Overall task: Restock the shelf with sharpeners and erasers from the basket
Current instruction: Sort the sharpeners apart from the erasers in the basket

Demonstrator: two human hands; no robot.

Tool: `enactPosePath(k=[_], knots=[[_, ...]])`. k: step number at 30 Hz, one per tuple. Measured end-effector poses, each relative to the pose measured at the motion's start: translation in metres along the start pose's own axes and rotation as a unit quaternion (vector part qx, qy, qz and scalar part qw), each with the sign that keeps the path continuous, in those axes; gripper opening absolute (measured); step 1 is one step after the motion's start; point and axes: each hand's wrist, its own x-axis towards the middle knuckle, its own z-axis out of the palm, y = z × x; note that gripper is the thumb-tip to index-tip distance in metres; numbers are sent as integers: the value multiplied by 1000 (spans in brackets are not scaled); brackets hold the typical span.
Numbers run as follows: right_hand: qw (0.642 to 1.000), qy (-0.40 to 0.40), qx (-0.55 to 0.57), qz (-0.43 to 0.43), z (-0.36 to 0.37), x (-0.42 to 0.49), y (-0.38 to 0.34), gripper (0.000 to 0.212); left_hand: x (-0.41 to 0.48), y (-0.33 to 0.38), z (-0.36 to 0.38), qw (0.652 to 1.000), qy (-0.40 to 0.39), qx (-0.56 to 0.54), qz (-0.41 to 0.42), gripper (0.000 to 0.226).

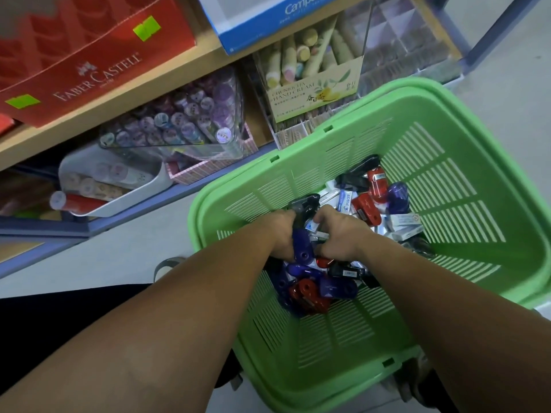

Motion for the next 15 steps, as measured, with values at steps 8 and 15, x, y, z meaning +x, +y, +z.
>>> enactPosePath(k=[8,15], knots=[[975,13,211,72,18,5,6,46,0,-5,9,998,-60,-35,11,70],[954,-11,293,55,22,5,7,47,-1,-9,6,993,-94,-67,-13,72]])
